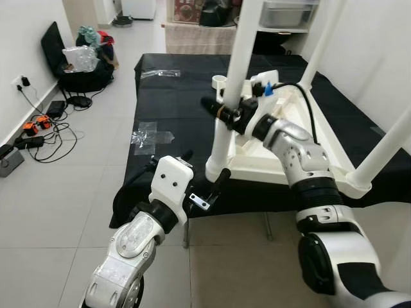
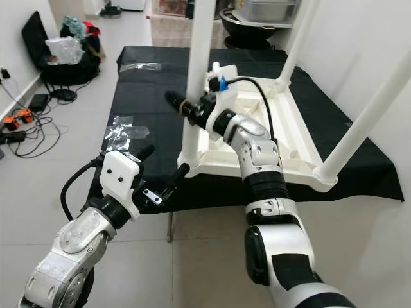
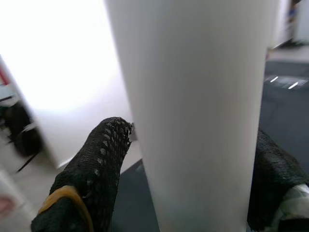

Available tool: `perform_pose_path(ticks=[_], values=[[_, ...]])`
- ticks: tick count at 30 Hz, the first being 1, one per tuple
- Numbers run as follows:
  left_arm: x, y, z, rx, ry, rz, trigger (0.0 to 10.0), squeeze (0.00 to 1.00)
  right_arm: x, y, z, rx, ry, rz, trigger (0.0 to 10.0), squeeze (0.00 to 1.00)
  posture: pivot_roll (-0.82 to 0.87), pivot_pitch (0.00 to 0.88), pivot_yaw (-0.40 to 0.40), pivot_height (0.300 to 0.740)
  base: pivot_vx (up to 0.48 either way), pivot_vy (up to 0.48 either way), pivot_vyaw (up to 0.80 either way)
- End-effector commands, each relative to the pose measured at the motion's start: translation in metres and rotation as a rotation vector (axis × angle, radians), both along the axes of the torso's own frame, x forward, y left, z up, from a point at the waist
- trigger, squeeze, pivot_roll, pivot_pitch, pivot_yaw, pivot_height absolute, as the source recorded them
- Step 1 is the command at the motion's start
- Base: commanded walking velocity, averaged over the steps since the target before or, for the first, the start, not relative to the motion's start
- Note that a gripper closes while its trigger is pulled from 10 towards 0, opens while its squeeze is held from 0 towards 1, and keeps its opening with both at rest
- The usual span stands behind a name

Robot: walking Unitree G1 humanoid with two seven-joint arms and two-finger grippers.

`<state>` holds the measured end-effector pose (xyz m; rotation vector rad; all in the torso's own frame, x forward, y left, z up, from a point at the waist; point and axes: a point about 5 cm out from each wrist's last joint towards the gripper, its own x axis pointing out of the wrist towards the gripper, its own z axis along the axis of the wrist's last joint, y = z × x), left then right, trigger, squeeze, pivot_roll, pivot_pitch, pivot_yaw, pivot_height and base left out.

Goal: Building children table

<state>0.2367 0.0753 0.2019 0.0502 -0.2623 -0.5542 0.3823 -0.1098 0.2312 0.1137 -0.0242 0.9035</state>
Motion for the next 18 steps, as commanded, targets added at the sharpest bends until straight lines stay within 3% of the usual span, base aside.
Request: perform_pose_path(ticks=[1,3,5,6,8,15,16,17,18], values=[[0.0,-0.002,-0.002,0.001,0.004,-0.006,10.0,0.0,-0.002,0.009,-0.011,-0.033,0.011,0.076,10.0,0.0,0.05,0.021,-0.087,0.74,0.0,0.0,0.0],[0.0,-0.002,-0.002,0.001,0.004,-0.006,10.0,0.0,-0.002,0.009,-0.011,-0.033,0.011,0.076,10.0,0.0,0.05,0.021,-0.087,0.74,0.0,0.0,0.0],[0.0,-0.004,-0.001,-0.001,0.005,-0.014,10.0,0.0,0.004,0.013,-0.024,-0.108,-0.001,0.035,10.0,0.0,0.06,0.025,-0.087,0.74,0.0,0.0,0.0],[-0.001,-0.004,-0.001,-0.002,0.005,-0.017,10.0,0.0,0.007,0.016,-0.027,-0.118,0.006,0.009,0.5,0.0,0.06,0.027,-0.087,0.74,0.0,0.0,0.0],[-0.001,-0.005,-0.001,-0.002,0.006,-0.018,10.0,0.0,0.011,0.019,-0.027,-0.147,-0.016,-0.056,0.0,0.0,0.06,0.028,-0.088,0.74,0.0,0.0,0.0],[-0.001,-0.004,-0.001,-0.001,0.006,-0.014,10.0,0.0,0.014,0.016,-0.02,-0.12,-0.033,-0.096,0.0,0.0,0.07,0.03,-0.09,0.74,0.0,0.0,0.0],[-0.001,-0.004,-0.001,-0.001,0.006,-0.012,10.0,0.0,0.016,0.013,-0.017,-0.106,-0.033,-0.135,0.0,0.0,0.07,0.03,-0.09,0.74,0.0,0.0,0.0],[-0.001,-0.004,-0.001,-0.001,0.006,-0.009,10.0,0.0,0.02,0.009,-0.013,-0.08,-0.032,-0.258,0.0,0.0,0.06,0.03,-0.09,0.74,0.0,0.0,0.0],[-0.001,-0.004,-0.001,-0.001,0.006,-0.009,10.0,0.0,0.02,0.009,-0.013,-0.08,-0.032,-0.258,0.0,0.0,0.06,0.03,-0.09,0.74,0.0,0.0,0.0]])
